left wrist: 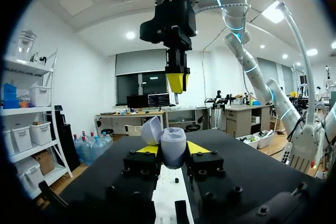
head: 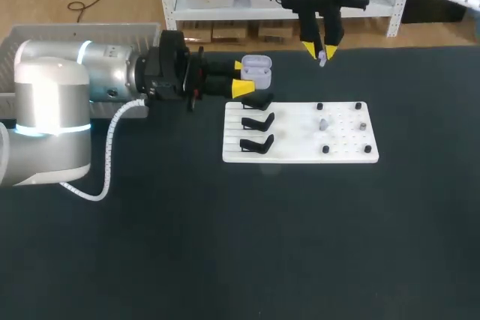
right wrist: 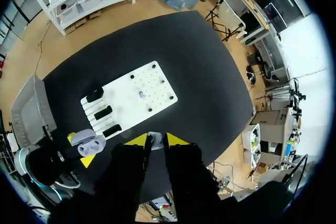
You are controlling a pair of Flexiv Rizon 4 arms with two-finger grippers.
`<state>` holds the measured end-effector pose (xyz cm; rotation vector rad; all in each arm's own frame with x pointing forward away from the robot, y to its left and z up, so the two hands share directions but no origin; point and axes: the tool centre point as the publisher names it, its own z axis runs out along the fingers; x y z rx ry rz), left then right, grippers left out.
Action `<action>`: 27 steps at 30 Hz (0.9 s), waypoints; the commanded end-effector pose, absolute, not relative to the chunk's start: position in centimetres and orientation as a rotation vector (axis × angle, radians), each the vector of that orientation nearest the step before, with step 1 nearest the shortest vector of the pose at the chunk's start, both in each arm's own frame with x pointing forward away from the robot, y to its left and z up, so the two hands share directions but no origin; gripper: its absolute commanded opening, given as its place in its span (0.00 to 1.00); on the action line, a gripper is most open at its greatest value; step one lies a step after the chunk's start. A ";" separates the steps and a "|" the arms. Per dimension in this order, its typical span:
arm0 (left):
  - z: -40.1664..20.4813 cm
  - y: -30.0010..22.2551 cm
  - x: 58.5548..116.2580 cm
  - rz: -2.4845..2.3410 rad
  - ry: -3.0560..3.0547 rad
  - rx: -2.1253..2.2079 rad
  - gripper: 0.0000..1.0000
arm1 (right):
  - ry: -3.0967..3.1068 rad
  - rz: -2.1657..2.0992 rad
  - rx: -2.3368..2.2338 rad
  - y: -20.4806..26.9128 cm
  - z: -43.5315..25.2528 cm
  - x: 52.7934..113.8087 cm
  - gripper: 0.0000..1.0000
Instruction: Pick up each earbud case from the left stands, insert the matching earbuds, close the lid, and place the case in the box.
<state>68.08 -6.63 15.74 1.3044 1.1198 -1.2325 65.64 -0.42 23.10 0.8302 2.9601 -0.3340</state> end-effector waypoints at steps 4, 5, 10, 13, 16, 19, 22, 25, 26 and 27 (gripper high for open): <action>15.0 -7.3 67.0 -1.212 1.135 1.273 0.00 | 3.018 -0.412 0.928 0.8 23.8 66.6 0.00; 14.9 -7.4 66.9 -1.208 1.137 1.269 0.00 | 3.027 -0.406 0.948 0.9 23.7 66.7 0.00; 14.6 -7.8 67.0 -1.174 1.137 1.258 0.00 | 3.060 -0.366 1.017 1.4 23.6 66.9 0.00; 14.6 -7.9 67.0 -1.162 1.131 1.258 0.00 | 3.098 -0.343 1.039 1.9 23.4 66.9 0.00; 14.6 -8.1 67.0 -1.142 1.117 1.271 0.00 | 3.124 -0.306 1.074 2.2 23.3 67.0 0.00; 14.5 -8.3 66.9 -1.136 1.113 1.275 0.00 | 3.127 -0.301 1.093 2.7 23.2 67.0 0.00; 14.4 -8.4 67.0 -1.135 1.114 1.274 0.00 | 3.139 -0.312 1.091 3.3 22.8 66.9 0.00; 14.4 -8.5 67.0 -1.138 1.116 1.274 0.00 | 3.147 -0.320 1.099 3.7 22.5 66.8 0.00; 14.4 -8.5 67.0 -1.141 1.121 1.274 0.00 | 3.148 -0.320 1.101 3.9 22.5 66.8 0.00; 14.4 -8.5 67.0 -1.141 1.121 1.274 0.00 | 3.147 -0.330 1.102 4.1 22.4 66.7 0.00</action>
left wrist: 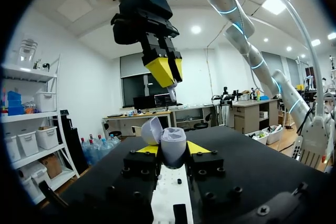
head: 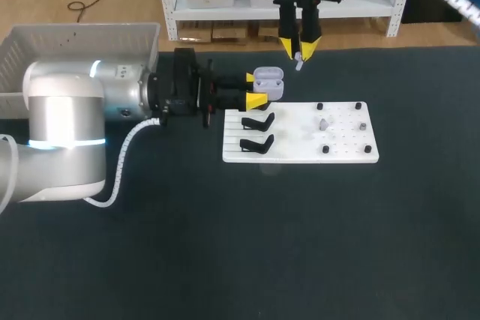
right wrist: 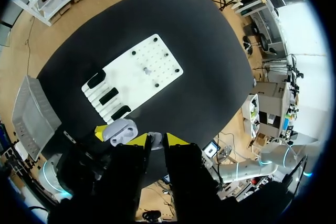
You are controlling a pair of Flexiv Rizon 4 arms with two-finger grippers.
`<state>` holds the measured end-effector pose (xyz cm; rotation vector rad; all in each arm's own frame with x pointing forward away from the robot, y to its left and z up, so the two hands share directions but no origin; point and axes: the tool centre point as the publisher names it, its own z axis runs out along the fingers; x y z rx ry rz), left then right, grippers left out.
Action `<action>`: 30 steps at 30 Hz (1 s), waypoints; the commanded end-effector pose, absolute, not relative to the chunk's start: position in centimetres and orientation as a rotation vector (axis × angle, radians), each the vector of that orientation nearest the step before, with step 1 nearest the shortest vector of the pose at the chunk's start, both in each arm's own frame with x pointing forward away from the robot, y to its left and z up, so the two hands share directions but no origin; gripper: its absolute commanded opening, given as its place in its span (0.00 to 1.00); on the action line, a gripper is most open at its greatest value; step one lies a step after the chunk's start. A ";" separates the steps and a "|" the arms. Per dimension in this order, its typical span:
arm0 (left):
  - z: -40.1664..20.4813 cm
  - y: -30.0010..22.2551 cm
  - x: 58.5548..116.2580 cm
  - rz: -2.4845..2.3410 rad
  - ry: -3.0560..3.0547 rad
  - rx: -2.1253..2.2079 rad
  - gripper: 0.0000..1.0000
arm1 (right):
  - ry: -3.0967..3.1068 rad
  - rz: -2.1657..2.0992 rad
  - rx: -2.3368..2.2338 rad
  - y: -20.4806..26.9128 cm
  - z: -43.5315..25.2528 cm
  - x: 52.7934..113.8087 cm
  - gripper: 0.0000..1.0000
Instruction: Pick up each earbud case from the left stands, insert the matching earbuds, close the lid, and place the case in the box.
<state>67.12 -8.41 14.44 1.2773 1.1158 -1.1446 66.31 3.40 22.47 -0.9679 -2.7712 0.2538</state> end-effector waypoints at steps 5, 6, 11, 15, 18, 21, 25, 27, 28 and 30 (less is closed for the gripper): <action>14.4 -8.5 67.0 -1.141 1.121 1.274 0.00 | -2.731 0.305 -0.979 4.7 21.9 66.6 0.00; 14.4 -8.5 67.0 -1.141 1.121 1.274 0.00 | -2.731 0.309 -0.983 4.8 21.9 66.6 0.00; 14.4 -8.5 67.0 -1.141 1.121 1.274 0.00 | -2.758 0.331 -1.003 5.0 21.7 66.5 0.00; 14.4 -8.5 67.0 -1.141 1.121 1.274 0.00 | -2.758 0.331 -1.003 5.0 21.7 66.5 0.00; 14.4 -8.5 67.0 -1.141 1.121 1.274 0.00 | -2.758 0.331 -1.003 5.0 21.7 66.5 0.00; 14.4 -8.5 67.0 -1.141 1.121 1.274 0.00 | -2.758 0.331 -1.003 5.0 21.7 66.5 0.00; 14.4 -8.5 67.0 -1.141 1.121 1.274 0.00 | -2.859 0.384 -0.982 5.7 22.2 66.6 0.00; 14.4 -8.5 67.0 -1.141 1.121 1.274 0.00 | -2.908 0.415 -0.974 6.1 22.3 66.5 0.00; 14.4 -8.5 67.0 -1.141 1.121 1.274 0.00 | -2.928 0.439 -0.966 6.3 22.3 66.4 0.00; 14.4 -8.5 67.0 -1.141 1.121 1.274 0.00 | -2.955 0.454 -0.955 6.5 22.3 66.2 0.00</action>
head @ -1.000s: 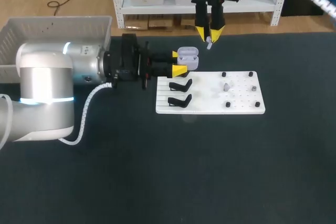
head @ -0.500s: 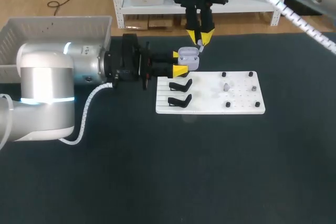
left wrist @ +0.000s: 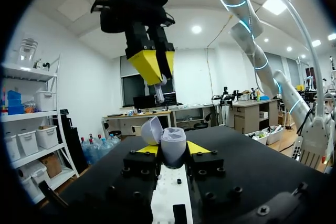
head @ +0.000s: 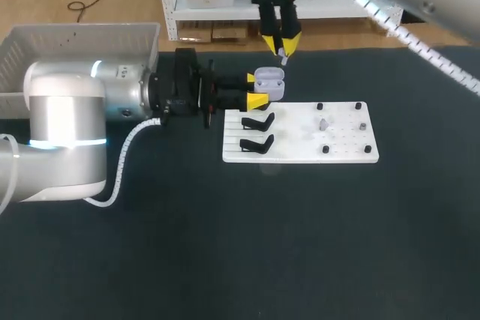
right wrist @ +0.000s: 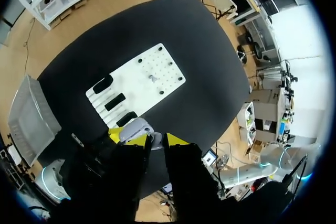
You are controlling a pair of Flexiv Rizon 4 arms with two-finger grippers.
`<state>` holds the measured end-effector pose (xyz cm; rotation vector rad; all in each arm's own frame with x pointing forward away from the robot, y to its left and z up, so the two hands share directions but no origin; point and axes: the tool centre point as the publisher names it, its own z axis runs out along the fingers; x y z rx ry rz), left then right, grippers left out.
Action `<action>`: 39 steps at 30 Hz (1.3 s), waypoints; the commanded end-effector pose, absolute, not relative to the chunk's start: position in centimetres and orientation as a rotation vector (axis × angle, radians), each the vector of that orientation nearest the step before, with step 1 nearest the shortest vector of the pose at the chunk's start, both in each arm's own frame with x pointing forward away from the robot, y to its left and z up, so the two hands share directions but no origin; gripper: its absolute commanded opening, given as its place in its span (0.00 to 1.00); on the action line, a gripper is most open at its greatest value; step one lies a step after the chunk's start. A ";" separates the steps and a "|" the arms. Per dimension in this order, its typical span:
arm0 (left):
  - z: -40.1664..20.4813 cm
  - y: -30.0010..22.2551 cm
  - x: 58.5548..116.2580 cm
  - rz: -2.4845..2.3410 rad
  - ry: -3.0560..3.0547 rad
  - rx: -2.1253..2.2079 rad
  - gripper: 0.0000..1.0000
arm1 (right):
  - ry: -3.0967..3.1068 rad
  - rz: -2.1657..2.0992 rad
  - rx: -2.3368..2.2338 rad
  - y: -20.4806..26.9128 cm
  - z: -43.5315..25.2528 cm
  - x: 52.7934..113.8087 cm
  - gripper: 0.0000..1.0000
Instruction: Pick up each earbud case from the left stands, insert the matching earbuds, close the lid, and place the case in the box.
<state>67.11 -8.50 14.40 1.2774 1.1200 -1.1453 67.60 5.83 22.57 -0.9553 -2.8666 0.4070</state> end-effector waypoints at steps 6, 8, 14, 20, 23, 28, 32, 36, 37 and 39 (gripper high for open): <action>14.4 -8.5 67.0 -1.141 1.121 1.274 0.00 | -2.951 0.507 -0.951 6.8 21.7 65.6 0.00; 14.4 -8.5 67.0 -1.141 1.121 1.274 0.00 | -2.952 0.524 -0.952 6.9 21.6 65.5 0.00; 14.4 -8.5 67.0 -1.141 1.121 1.274 0.00 | -2.957 0.567 -0.947 7.1 21.3 65.3 0.00; 14.4 -8.5 67.0 -1.141 1.121 1.274 0.00 | -3.026 0.604 -0.926 7.2 21.0 65.0 0.00; 14.4 -8.5 67.0 -1.141 1.121 1.274 0.00 | -3.038 0.624 -0.926 7.1 20.9 64.9 0.00; 14.4 -8.5 67.0 -1.141 1.121 1.274 0.00 | -3.004 0.672 -0.971 6.7 20.5 65.3 0.00; 14.4 -8.5 67.0 -1.141 1.121 1.274 0.00 | -2.945 0.686 -1.045 6.6 20.3 65.8 0.00; 14.4 -8.5 67.0 -1.141 1.121 1.274 0.00 | -2.927 0.699 -1.073 6.6 19.9 66.1 0.00; 14.4 -8.5 67.0 -1.141 1.121 1.274 0.00 | -2.924 0.700 -1.078 6.6 19.9 66.1 0.00; 14.4 -8.5 67.0 -1.141 1.121 1.274 0.00 | -2.922 0.703 -1.080 6.6 19.8 66.1 0.00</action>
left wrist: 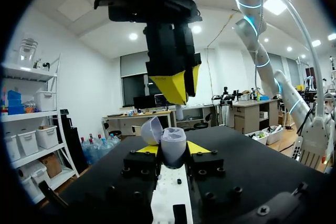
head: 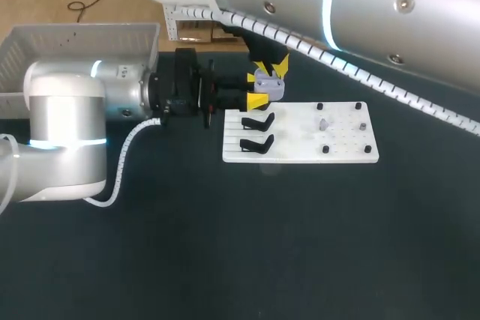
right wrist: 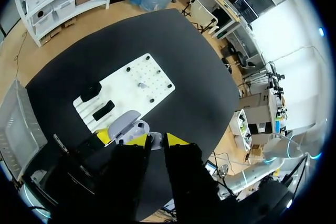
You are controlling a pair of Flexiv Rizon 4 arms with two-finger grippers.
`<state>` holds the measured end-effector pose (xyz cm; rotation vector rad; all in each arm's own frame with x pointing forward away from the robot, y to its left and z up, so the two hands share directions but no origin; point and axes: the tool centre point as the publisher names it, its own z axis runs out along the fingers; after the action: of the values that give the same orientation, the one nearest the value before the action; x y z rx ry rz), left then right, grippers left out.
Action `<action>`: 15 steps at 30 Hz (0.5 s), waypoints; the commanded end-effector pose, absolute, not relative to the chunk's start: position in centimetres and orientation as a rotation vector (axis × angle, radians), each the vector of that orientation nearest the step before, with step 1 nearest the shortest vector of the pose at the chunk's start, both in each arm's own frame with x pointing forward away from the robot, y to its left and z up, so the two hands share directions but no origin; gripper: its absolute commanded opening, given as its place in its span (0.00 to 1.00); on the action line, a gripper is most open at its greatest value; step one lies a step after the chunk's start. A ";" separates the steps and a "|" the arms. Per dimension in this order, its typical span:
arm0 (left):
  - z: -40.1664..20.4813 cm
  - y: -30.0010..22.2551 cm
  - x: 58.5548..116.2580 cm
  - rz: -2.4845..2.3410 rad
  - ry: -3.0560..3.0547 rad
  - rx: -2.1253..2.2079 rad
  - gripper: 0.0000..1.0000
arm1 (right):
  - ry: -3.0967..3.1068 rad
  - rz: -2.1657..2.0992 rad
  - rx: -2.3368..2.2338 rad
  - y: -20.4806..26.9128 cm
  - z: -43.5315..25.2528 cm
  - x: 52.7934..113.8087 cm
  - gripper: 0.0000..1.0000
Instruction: Pick up each earbud case from the left stands, insert the matching earbuds, close the lid, and place the case in the box.
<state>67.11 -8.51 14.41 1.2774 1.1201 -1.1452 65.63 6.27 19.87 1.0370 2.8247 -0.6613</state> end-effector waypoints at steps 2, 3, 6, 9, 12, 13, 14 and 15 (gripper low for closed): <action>14.4 -8.5 67.0 -1.141 1.121 1.274 0.00 | 2.825 -0.682 1.048 6.6 19.8 66.2 0.00; 14.4 -8.5 67.0 -1.141 1.121 1.274 0.00 | 2.824 -0.682 1.048 6.6 19.8 66.3 0.00; 14.4 -8.5 67.0 -1.141 1.121 1.274 0.00 | 2.821 -0.678 1.056 6.6 19.8 66.5 0.00; 14.4 -8.5 67.0 -1.141 1.121 1.274 0.00 | 2.823 -0.677 1.059 6.7 19.8 66.7 0.00; 14.4 -8.5 67.0 -1.141 1.121 1.274 0.00 | 2.828 -0.675 1.060 6.7 19.7 66.8 0.00; 14.4 -8.5 67.0 -1.141 1.121 1.274 0.00 | 2.834 -0.674 1.060 6.7 19.6 66.8 0.00; 14.4 -8.5 67.0 -1.141 1.121 1.274 0.00 | 2.836 -0.674 1.060 6.7 19.4 66.8 0.00; 14.4 -8.5 67.0 -1.141 1.121 1.274 0.00 | 2.840 -0.674 1.063 6.7 19.3 66.9 0.00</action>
<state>67.11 -8.51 14.41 1.2773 1.1202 -1.1452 66.56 6.71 19.52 1.0569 2.8345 -0.6697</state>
